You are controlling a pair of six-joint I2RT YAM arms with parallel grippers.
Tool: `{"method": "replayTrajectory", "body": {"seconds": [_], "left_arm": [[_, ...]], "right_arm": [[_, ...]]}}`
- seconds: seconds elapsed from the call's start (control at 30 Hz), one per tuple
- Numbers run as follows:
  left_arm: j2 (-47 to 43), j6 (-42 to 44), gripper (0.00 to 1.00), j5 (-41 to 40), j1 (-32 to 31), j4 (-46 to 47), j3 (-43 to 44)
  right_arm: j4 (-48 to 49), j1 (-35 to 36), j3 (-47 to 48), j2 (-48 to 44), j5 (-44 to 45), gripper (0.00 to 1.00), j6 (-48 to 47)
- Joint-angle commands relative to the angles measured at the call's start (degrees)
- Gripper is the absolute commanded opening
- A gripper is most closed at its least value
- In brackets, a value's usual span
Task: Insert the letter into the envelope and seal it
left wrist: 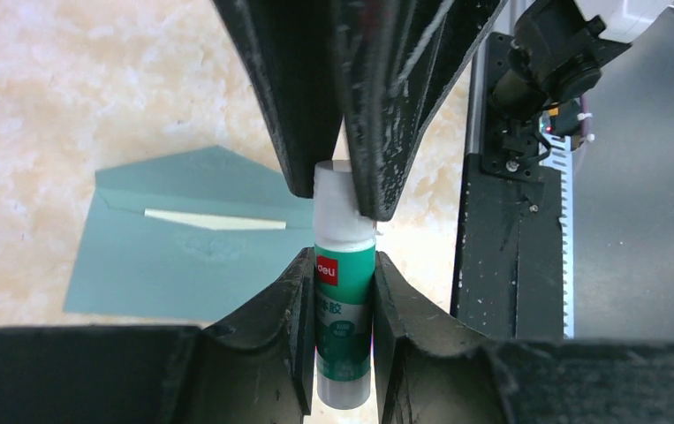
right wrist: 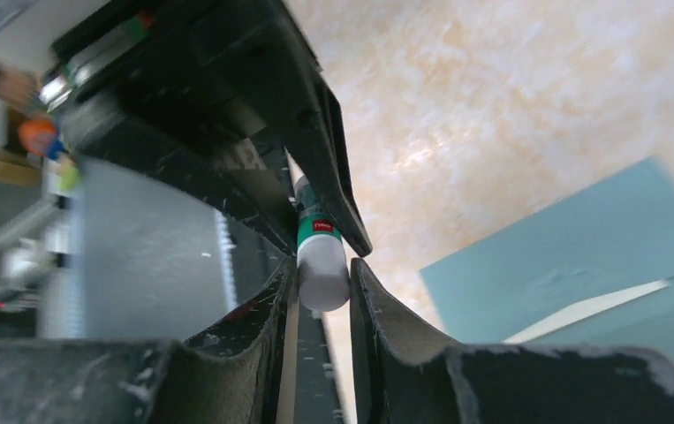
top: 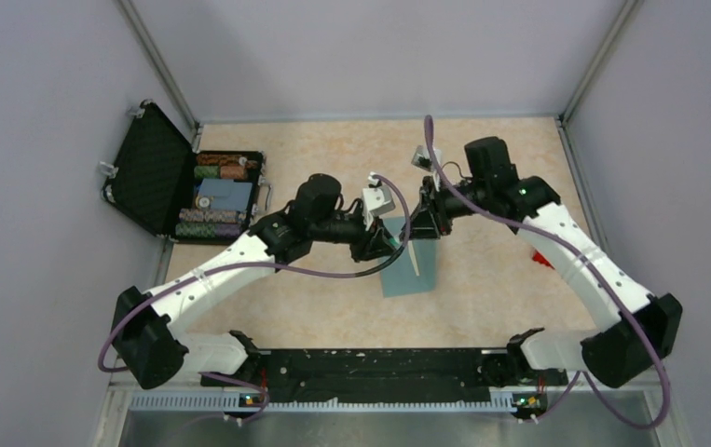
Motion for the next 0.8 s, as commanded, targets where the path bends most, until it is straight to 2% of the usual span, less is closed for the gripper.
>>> {"method": "replayTrajectory", "body": {"seconds": [0.0, 0.1, 0.17, 0.27, 0.33, 0.53, 0.67, 0.77], "left_arm": [[-0.5, 2.0, 0.0, 1.8, 1.2, 3.1, -1.7], [-1.3, 3.7, 0.0, 2.6, 1.2, 3.1, -2.9], [-2.0, 5.6, 0.0, 1.9, 1.2, 2.3, -3.6], [-3.1, 8.1, 0.0, -0.7, 1.3, 0.1, -5.0], [-3.9, 8.8, 0.0, -1.6, 1.3, -0.4, -6.2], [-5.0, 7.4, 0.0, -2.7, 1.4, 1.3, -8.1], [-5.4, 6.9, 0.0, -3.7, 1.8, 2.3, -8.3], [-5.8, 5.6, 0.0, -4.1, 2.8, 3.3, -8.7]], "right_arm": [[9.5, 0.2, -4.8, -13.9, 0.2, 0.0, -21.6], [19.9, 0.1, -9.8, -20.2, 7.3, 0.0, -22.4], [20.9, -0.3, -9.5, -21.0, 11.3, 0.0, -23.5], [13.6, -4.0, -5.8, -19.5, 8.6, 0.0, -26.1], [6.5, -5.7, -4.5, -18.1, 10.0, 0.0, -25.4], [-4.6, -5.9, -6.1, -6.7, 33.6, 0.0, -9.4], [0.0, -6.0, -12.2, -7.5, 50.4, 0.0, 0.8], [-0.3, -6.2, -13.9, -5.4, 57.2, 0.0, 6.8]]}}
